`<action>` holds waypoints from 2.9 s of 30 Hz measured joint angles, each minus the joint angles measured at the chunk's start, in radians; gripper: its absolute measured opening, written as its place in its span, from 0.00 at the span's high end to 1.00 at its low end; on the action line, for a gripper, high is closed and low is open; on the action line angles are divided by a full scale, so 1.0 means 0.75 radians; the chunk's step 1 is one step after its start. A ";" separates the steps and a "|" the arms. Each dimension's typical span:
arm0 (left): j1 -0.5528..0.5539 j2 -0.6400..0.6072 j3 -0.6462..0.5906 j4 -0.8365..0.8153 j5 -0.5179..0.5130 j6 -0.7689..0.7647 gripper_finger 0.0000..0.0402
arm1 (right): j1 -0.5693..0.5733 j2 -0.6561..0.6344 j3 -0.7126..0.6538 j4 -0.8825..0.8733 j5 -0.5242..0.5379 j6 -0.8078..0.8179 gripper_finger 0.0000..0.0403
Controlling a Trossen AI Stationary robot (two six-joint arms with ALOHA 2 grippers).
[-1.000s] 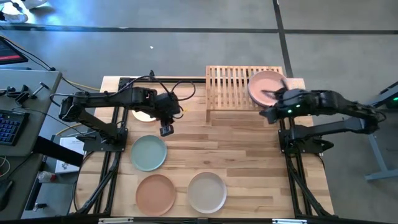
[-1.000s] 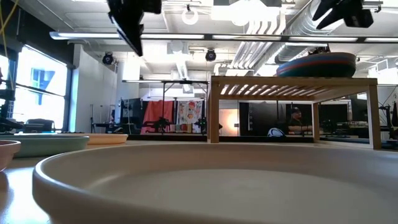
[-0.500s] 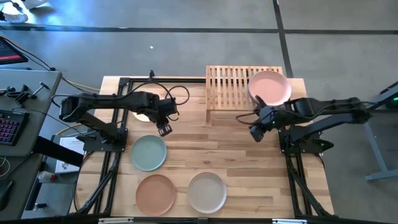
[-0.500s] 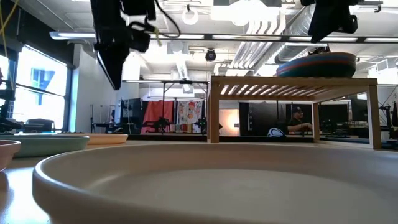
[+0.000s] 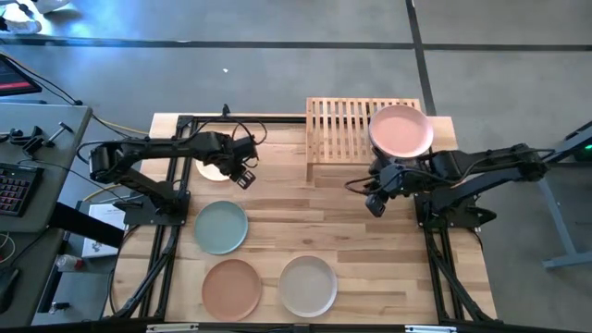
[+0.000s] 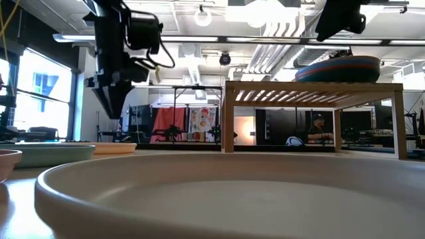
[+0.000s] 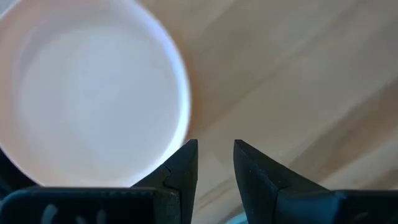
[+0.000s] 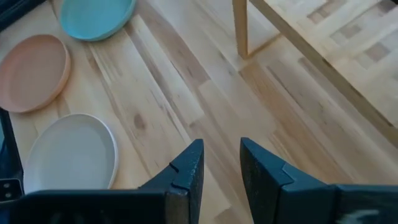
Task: Place and stack plates onto a shelf
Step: Put the white plate on the shelf
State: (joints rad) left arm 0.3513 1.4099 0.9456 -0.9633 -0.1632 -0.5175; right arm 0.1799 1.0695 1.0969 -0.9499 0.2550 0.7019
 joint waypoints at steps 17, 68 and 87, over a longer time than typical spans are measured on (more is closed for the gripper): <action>0.091 0.000 -0.162 0.204 0.005 -0.041 0.77 | 0.000 -0.001 0.000 0.019 0.076 -0.143 0.79; 0.030 0.192 -0.260 0.366 -0.074 0.129 0.99 | -0.001 -0.002 0.001 0.057 0.117 -0.155 0.79; -0.197 0.192 0.135 -0.025 -0.149 0.397 1.00 | -0.001 -0.002 0.001 0.057 0.218 -0.026 0.79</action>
State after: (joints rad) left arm 0.2034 1.5539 1.0468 -0.9819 -0.2751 -0.2194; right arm 0.1795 1.0683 1.0973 -0.9070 0.4186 0.6821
